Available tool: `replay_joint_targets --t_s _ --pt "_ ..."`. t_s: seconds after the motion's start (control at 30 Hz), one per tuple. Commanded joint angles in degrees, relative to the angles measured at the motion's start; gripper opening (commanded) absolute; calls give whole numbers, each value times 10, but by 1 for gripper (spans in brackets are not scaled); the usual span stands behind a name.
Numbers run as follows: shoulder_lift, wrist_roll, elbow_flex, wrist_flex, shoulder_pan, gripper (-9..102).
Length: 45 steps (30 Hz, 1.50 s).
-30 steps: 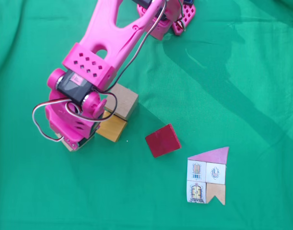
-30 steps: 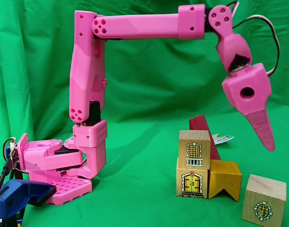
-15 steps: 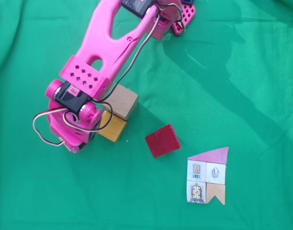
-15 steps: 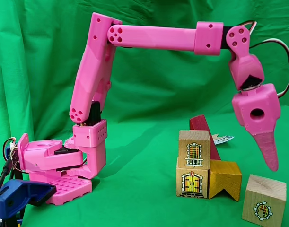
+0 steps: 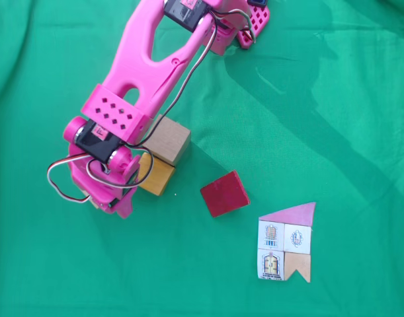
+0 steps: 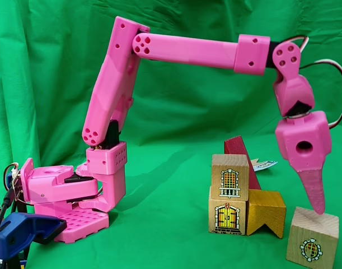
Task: Grasp some building blocks and build the house on the picture.
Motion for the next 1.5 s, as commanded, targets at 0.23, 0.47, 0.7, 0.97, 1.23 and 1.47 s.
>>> replay_joint_targets --t_s 0.23,0.47,0.7,0.97,1.23,1.47 --pt "17 -2 -34 4 2 25" --pt "14 -1 -62 13 2 25" --pt "17 -1 -73 93 1 25" --pt "4 -1 -113 125 4 25" --pt "-6 -1 -113 125 6 25" --pt "-11 -2 -114 125 50 25"
